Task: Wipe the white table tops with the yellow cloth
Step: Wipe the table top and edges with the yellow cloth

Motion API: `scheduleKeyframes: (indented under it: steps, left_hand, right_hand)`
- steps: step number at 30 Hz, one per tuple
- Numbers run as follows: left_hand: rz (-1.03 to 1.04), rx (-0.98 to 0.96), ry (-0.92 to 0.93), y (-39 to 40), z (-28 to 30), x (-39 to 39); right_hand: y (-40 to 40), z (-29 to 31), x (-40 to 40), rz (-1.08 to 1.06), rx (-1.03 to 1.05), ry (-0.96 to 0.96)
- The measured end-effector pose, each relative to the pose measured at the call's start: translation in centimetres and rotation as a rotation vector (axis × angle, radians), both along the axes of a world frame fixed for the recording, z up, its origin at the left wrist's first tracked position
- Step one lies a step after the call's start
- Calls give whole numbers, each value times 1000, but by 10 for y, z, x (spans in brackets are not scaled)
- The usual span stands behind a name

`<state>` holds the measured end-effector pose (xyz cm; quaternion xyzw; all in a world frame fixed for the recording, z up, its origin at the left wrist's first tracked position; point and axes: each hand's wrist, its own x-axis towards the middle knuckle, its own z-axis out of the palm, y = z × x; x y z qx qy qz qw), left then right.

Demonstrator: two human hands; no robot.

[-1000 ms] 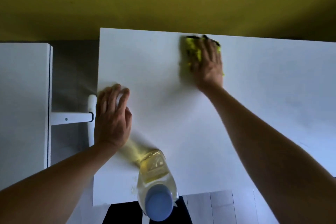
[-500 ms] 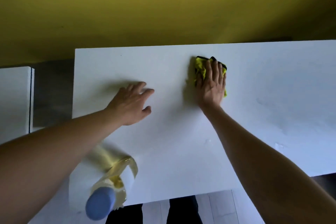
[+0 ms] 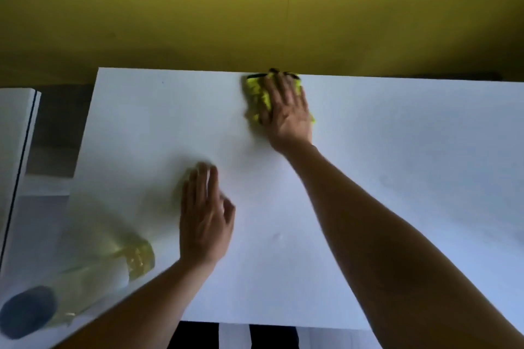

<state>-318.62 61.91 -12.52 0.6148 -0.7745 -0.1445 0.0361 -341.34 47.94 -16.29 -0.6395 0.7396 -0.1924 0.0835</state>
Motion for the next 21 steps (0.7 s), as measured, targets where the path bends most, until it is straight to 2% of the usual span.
scheduleKeyframes:
  steps: [3,6,8,11,13,19,21]
  left_hand:
    - [-39,-58,-11,39,-9,23]
    - [-132,-89,-23,40,-14,37]
    - [-117,-95,-10,37,-17,37]
    - [-88,-101,-10,38,-18,36]
    - [-86,-108,-15,39,-20,36]
    - [-78,-114,-19,40,-23,38]
    - [-75,-122,-11,39,-24,38]
  right_hand:
    - [21,-1,-75,-209,43,-1]
    - [43,5,-147,-376,70,23]
    - [51,7,-166,-525,89,16]
    - [42,9,-147,-686,87,3]
    - [25,7,-112,-574,102,28]
    - [-9,14,58,-17,42,25]
    - [-7,15,71,85,43,22]
